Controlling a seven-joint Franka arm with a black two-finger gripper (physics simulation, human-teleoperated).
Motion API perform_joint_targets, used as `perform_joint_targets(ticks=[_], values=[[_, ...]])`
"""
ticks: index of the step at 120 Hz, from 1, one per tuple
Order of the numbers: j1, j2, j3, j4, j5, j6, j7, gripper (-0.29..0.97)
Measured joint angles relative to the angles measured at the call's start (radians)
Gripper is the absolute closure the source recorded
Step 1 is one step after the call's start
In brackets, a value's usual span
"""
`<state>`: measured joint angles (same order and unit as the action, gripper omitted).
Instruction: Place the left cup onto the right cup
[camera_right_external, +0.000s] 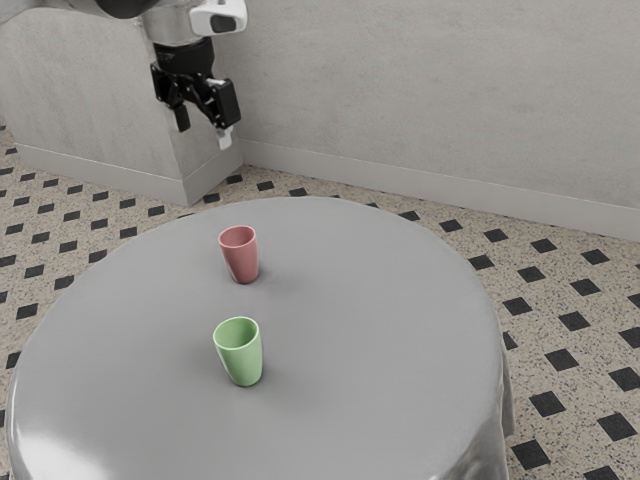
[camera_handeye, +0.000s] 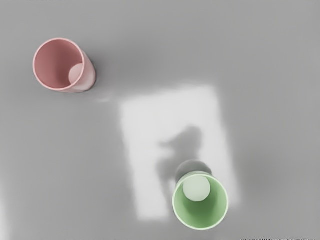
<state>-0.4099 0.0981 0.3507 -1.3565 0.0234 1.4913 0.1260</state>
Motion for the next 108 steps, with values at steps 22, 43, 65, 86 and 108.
perform_joint_targets(ticks=[22,43,65,86,108], values=[[-0.007,0.005,0.015,-0.009,-0.014,0.003,-0.008,0.02],[0.017,0.069,0.033,-0.047,-0.026,0.050,-0.016,0.02],[0.102,0.172,0.036,-0.050,-0.073,0.149,-0.019,0.02],[0.182,0.272,0.034,-0.054,-0.103,0.235,-0.020,0.02],[0.234,0.353,0.023,-0.054,-0.125,0.293,-0.011,0.02]])
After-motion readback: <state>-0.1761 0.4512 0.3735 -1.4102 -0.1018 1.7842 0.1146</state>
